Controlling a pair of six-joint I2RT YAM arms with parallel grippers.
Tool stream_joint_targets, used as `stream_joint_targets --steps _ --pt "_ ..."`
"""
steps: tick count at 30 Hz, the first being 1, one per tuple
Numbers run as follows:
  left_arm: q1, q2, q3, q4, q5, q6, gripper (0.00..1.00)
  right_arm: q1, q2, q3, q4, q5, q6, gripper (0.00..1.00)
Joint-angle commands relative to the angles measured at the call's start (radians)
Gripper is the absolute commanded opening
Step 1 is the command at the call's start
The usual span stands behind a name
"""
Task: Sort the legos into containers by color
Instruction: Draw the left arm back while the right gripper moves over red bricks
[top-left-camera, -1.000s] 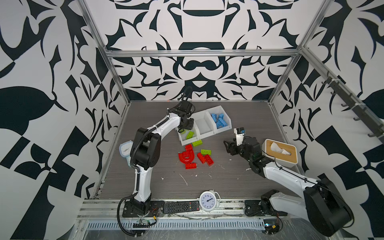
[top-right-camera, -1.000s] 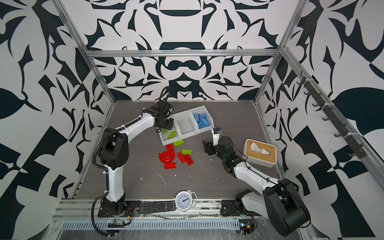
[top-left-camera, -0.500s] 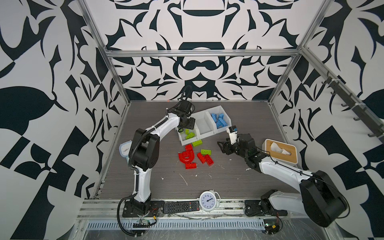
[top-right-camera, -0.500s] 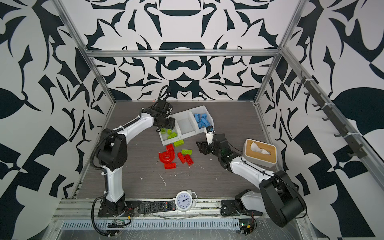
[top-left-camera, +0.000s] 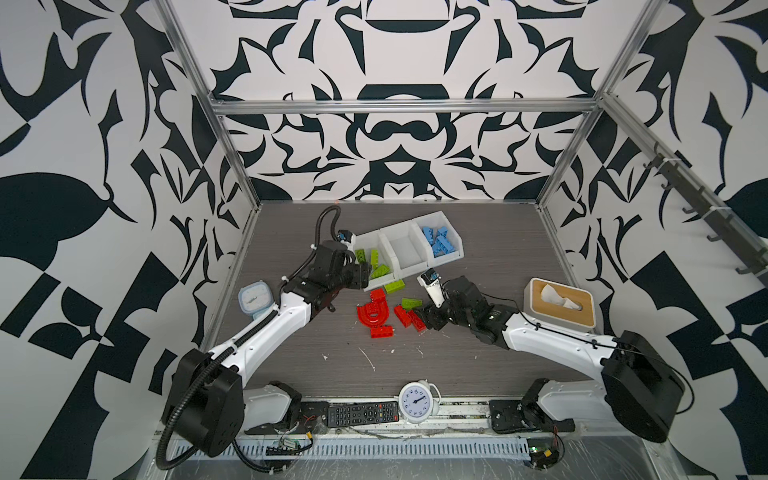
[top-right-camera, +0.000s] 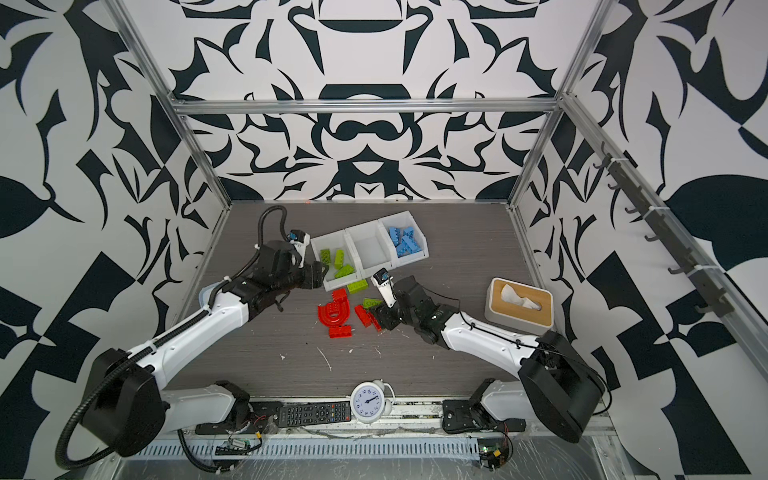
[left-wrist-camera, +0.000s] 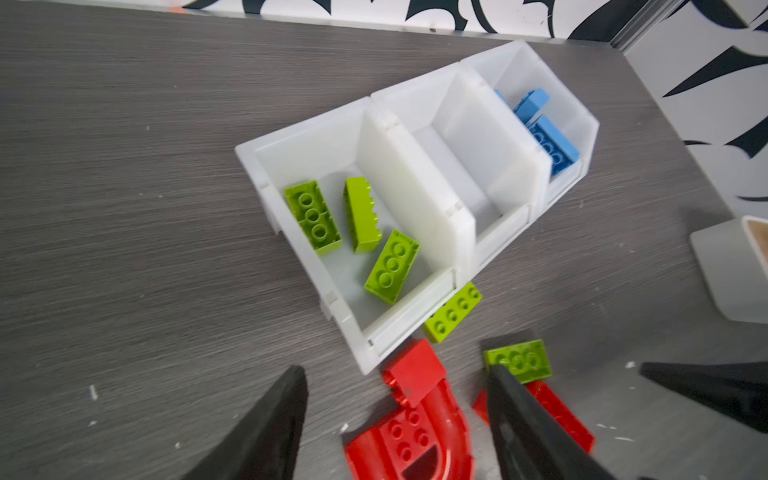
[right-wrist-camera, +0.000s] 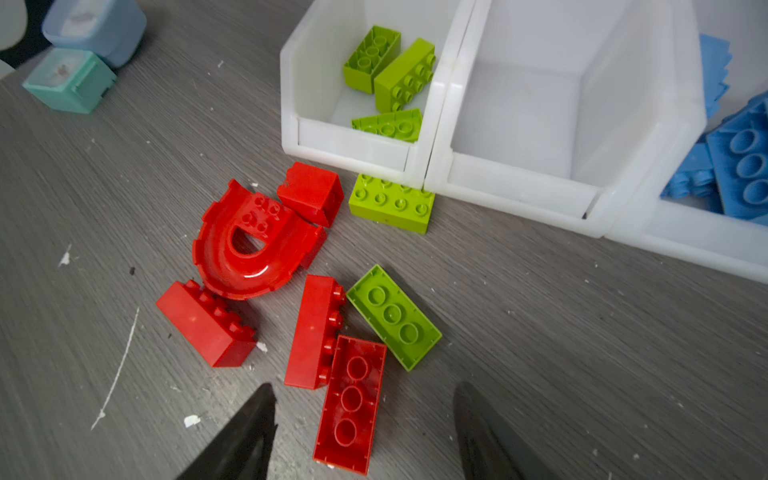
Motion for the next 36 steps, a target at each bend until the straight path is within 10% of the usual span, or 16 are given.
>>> stream_joint_targets --steps 1,18,36 --pt "0.003 -0.07 -0.114 0.177 -0.081 0.012 0.75 0.023 -0.02 -0.003 -0.04 0.07 0.009 0.7" --pt "0.008 -0.154 -0.242 0.276 -0.154 -0.029 0.97 0.123 0.14 0.058 -0.123 0.134 0.067 0.69" --pt "0.008 -0.184 -0.251 0.266 -0.162 -0.019 1.0 0.125 0.235 0.057 -0.045 0.195 0.086 0.6"
